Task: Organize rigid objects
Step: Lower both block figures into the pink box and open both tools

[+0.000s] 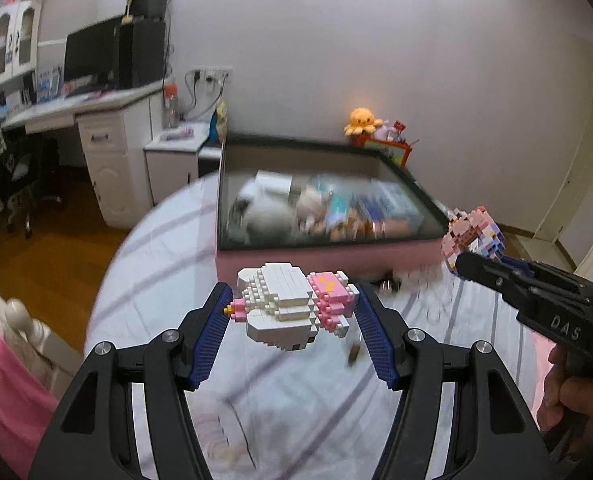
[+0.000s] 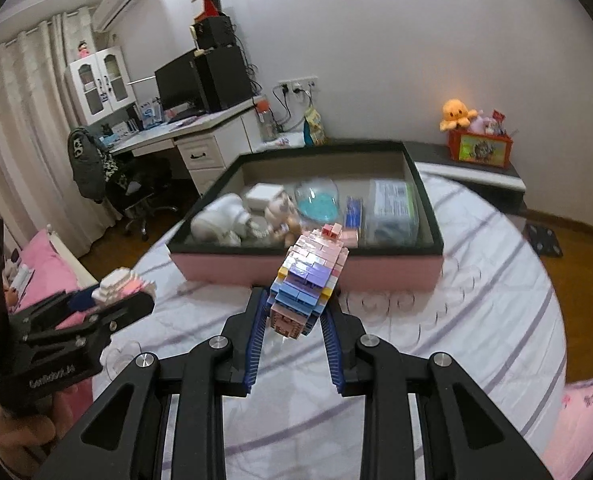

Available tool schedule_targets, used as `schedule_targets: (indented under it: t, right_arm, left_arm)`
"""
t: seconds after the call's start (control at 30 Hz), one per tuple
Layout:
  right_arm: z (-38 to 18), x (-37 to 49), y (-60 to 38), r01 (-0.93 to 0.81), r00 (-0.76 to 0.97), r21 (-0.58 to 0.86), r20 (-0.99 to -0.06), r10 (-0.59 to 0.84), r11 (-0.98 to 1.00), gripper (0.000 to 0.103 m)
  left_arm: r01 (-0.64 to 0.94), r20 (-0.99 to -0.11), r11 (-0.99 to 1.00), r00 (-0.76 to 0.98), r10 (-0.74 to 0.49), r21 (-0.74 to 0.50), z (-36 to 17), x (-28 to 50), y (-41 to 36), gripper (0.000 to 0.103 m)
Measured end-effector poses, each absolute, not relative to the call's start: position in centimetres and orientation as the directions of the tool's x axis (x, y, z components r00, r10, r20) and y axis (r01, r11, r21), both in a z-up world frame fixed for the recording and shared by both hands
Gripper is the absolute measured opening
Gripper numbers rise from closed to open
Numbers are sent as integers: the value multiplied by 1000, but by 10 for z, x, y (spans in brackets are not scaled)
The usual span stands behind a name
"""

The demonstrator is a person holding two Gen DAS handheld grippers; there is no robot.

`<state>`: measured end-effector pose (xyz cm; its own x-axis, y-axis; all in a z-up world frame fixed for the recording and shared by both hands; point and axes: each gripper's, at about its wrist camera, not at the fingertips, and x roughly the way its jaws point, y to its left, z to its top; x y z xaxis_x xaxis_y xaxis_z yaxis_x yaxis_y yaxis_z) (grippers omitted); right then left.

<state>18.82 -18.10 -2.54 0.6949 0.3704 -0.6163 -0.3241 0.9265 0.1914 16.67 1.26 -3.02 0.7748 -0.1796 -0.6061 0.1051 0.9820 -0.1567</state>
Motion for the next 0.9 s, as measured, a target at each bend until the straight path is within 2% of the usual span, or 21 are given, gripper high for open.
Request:
schedule_targets:
  t: [0.23,0.4,0.63,0.9]
  right_arm:
    - [8,225,-178,-351,720,140,-591,363,926,28]
    - [25,266,-174,-347,727,104,-598,338,932,28]
    - [4,330,-168,-324,678,102,-669,306,941,28]
    - [-20,367,-171,-299,644,106,-711,283,948,28]
  left_arm:
    - [109,-556,982,813,-176,-152,8,215,17,64]
    - [113,-553,982,814,-179,-153,22,261,16,64]
    - [106,-621,982,762,-182,-158,-1,331,8,64]
    - [108,-658,979,727,-197,-175,-23,369,-6,64]
